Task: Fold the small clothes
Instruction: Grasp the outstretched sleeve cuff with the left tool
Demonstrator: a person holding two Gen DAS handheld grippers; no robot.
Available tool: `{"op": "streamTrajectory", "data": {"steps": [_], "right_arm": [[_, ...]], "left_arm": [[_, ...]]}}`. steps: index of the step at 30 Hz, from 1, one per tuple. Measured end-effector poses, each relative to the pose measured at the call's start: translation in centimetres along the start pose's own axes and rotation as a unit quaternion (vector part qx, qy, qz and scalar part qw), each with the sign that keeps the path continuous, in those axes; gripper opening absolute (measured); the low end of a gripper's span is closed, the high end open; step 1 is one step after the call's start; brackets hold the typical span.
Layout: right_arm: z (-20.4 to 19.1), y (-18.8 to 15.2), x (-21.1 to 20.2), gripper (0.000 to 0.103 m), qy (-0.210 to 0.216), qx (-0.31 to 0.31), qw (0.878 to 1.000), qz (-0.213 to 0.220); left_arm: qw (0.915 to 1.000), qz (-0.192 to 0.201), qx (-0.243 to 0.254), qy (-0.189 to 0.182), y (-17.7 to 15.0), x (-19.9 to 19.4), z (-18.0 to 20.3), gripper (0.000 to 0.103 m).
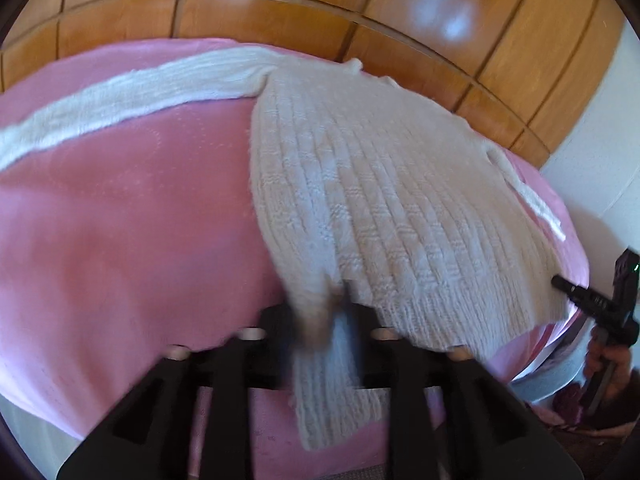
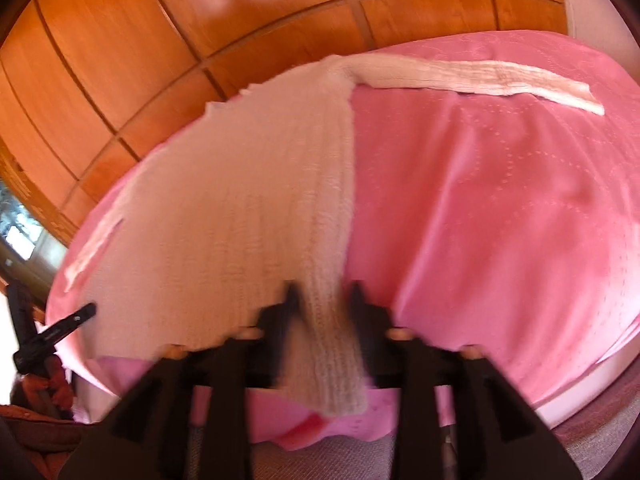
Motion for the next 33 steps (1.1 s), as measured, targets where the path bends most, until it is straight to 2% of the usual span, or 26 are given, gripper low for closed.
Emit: {"op": "streamTrajectory", "data": {"steps": [1, 2, 3, 5, 8, 10, 13, 15, 17, 19, 22, 26, 28, 30, 32, 33], "right_arm": [[-0.1, 0.3, -0.2, 0.056, -0.006, -0.001, 1.000, 0.007], [-0.5, 1.1, -0.5, 0.059, -0.010, -0.009, 1.000, 0.023], [-0.9, 1.8, -0.9, 0.064, -0.018, -0.023, 0.999, 0.041], [-1.7, 3.1, -1.1, 0.088, -0.043, -0.046, 0.996, 0.068], [-3.6, 5.5, 0.1, 0.100, -0.056, -0.070, 0.992, 0.094], [-4.5, 6.6, 1.6, 0.101, -0.064, -0.070, 0.991, 0.096], [-5.4, 8.4, 5.1, 0.101, -0.110, -0.079, 0.987, 0.089], [-5.8, 9.3, 7.5, 0.101, -0.137, -0.090, 0.983, 0.086], [-5.9, 10.1, 9.6, 0.101, -0.157, -0.107, 0.978, 0.085], [-5.5, 10.4, 11.6, 0.101, -0.176, -0.127, 0.974, 0.069], [-4.4, 10.0, 14.2, 0.101, -0.174, -0.116, 0.978, 0.014], [-2.8, 10.0, 14.1, 0.101, -0.138, -0.072, 0.988, 0.012], [-2.4, 10.0, 13.9, 0.101, -0.129, -0.062, 0.990, 0.017], [-2.3, 10.0, 13.9, 0.101, -0.136, -0.065, 0.988, 0.019], [-2.2, 10.0, 13.8, 0.101, -0.142, -0.070, 0.987, 0.021], [-2.1, 10.0, 13.8, 0.101, -0.143, -0.071, 0.987, 0.022]], "left_arm": [[0.9998, 0.012, -0.012, -0.006, 0.3, -0.5, -0.4, 0.068], [0.9994, 0.027, -0.021, -0.006, 0.7, -1.0, -0.7, 0.073], [0.9986, 0.043, -0.029, -0.006, 1.1, -1.5, -1.1, 0.074], [0.9969, 0.059, -0.053, 0.004, 2.1, -1.9, -2.4, 0.074], [0.9906, 0.070, -0.109, 0.043, 3.4, -1.6, -5.5, 0.077], [0.9839, 0.071, -0.149, 0.068, 4.1, -1.3, -8.0, 0.077], [0.9703, 0.080, -0.217, 0.069, 5.3, -1.3, -11.7, 0.077], [0.9574, 0.103, -0.259, 0.076, 6.4, -1.8, -14.5, 0.077], [0.9484, 0.113, -0.283, 0.089, 7.2, -2.2, -16.5, 0.077], [0.9346, 0.126, -0.318, 0.099, 8.2, -2.5, -18.8, 0.077], [0.9174, 0.146, -0.353, 0.111, 9.2, -2.8, -21.7, 0.077], [0.9094, 0.156, -0.367, 0.119, 10.4, -2.2, -23.9, 0.077], [0.8998, 0.170, -0.384, 0.117, 10.8, -2.0, -25.0, 0.076], [0.8866, 0.186, -0.405, 0.124, 11.3, -1.9, -26.3, 0.068], [0.8797, 0.190, -0.412, 0.141, 11.7, -1.7, -27.4, 0.055], [0.8787, 0.190, -0.409, 0.155, 11.9, -1.5, -28.0, 0.044]]}}
Point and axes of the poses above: each gripper's, at about its wrist camera, not at the fingertips, and x roughly the way its jaws point, z to its right, y to its top, the point moved 5 cm from there along x, roughly the way its jaws point, and after that the axes turned 4 degrees about z, right-handed, at the moved point
